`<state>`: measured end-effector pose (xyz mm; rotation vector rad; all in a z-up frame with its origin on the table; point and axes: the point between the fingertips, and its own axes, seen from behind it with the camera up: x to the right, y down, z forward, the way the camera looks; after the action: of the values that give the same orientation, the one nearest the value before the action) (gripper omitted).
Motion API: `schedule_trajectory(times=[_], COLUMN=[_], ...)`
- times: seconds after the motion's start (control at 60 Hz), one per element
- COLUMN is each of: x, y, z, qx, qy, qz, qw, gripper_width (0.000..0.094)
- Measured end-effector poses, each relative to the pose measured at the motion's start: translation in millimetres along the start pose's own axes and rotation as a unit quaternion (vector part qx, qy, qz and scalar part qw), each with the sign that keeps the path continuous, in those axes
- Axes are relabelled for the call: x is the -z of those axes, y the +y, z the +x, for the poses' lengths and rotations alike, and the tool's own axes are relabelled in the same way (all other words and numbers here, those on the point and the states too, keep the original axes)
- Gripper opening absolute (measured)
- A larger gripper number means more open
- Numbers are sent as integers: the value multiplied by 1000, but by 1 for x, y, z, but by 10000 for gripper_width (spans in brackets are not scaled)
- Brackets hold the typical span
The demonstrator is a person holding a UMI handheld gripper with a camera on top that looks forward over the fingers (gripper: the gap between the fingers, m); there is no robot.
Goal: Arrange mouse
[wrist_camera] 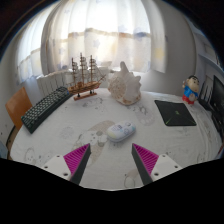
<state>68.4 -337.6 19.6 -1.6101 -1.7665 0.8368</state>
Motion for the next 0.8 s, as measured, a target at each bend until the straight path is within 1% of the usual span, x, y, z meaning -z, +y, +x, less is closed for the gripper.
schedule_trajectory(times=[0.1,0.25,0.533,0.667,0.7,0.75,0.8], x=[-30,-69,-106,-118,-120,-121,-122], y=[-7,-13,-42,-50,-51,-53,-53], z=[4,6,10,8,8,8,6], qx=[-1,-7,-14,-15,-13,-12,-7], qy=[14,18,27,24,24,25,22], qz=[5,1,5,3,3,4,2], qw=[1000,1000,1000,1000,1000,1000,1000], gripper_width=[855,856,861,854,845,809,699])
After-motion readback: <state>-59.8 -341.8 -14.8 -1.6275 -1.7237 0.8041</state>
